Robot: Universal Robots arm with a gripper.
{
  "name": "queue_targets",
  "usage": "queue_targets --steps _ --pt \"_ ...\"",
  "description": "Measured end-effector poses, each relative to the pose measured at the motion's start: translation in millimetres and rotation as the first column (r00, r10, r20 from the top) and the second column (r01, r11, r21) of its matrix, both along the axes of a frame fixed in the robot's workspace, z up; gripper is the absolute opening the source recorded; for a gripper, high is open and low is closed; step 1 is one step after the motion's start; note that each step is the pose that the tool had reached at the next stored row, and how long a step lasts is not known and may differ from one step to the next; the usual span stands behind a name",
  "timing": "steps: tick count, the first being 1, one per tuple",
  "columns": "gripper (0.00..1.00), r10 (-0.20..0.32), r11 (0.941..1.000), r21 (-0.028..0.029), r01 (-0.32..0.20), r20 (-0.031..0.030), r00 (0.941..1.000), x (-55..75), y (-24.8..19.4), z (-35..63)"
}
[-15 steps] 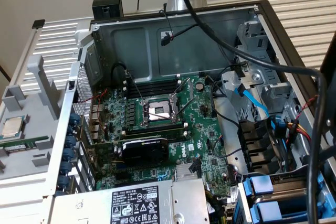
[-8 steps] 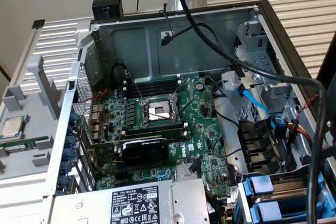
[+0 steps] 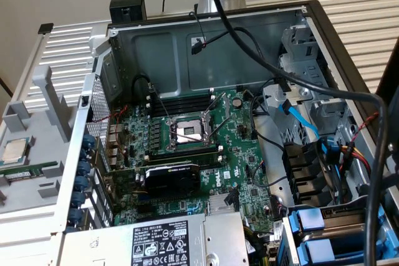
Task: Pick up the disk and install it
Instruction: 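Insert the first disk wire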
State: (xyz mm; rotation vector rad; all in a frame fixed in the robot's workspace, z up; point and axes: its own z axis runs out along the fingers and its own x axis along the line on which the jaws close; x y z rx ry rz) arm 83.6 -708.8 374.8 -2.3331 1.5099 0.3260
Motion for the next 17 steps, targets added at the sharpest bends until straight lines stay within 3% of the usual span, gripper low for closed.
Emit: queue_targets --steps 3,4,17 --pt "0.43 0.0 0.9998 0.0216 0.0 -0.0008 1.0 0.1 -1.8 -0.4" --pt "0.43 0.0 0.9997 0.0238 0.0 -0.0013 1.0 0.1 -2.1 -0.7" --pt "0.43 0.0 0.9997 0.024 0.0 -0.0019 1.0 0.1 -2.1 -0.7"
